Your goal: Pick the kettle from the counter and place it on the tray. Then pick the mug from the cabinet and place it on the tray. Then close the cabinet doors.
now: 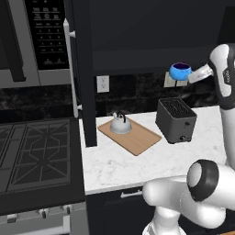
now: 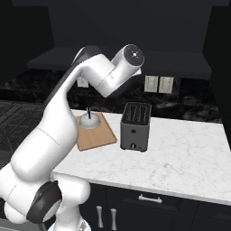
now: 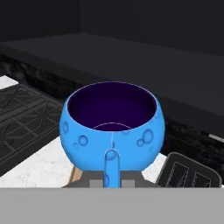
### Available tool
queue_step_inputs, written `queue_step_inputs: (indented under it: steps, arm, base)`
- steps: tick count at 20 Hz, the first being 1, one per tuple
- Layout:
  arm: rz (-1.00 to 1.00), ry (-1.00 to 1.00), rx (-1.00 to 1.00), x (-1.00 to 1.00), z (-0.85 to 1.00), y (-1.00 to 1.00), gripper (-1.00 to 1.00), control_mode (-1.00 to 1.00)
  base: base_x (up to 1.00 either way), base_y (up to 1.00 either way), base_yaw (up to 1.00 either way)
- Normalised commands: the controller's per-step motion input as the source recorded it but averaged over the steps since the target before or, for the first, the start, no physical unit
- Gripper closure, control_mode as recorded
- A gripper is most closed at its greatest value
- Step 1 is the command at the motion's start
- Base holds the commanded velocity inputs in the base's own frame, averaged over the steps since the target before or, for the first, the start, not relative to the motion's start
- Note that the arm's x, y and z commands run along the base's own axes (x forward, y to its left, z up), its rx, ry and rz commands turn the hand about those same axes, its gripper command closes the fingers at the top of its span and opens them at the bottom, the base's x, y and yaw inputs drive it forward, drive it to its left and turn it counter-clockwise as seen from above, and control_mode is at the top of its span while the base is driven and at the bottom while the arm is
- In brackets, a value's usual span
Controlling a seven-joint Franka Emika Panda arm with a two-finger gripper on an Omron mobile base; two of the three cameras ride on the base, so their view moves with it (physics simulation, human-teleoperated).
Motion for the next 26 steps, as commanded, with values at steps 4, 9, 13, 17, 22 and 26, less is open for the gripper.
queue_step_inputs:
  steps: [4,9,13,17,22,26]
  arm:
    - [0.07,0.00,-0.13,-0.99,-0.66,0.72,1.00,-1.00]
    - [0.00,0.12,-0.09,-0.64,-0.95,0.67,1.00,-1.00]
    - [-0.02,0.36,-0.08,0.08,-1.00,0.63,1.00,-1.00]
    - [-0.05,0.44,0.00,0.52,-0.98,0.52,1.00,-1.00]
    - [-0.03,0.32,0.08,0.82,-0.73,0.20,1.00,-1.00]
    - [0.00,0.23,0.11,0.83,-0.47,0.00,1.00,-1.00]
  base:
    - [0.00,0.00,0.00]
    - [0.00,0.00,0.00]
    - [0.00,0.00,0.00]
    - [0.00,0.00,0.00]
    - [0.00,0.00,0.00]
    - [0.00,0.00,0.00]
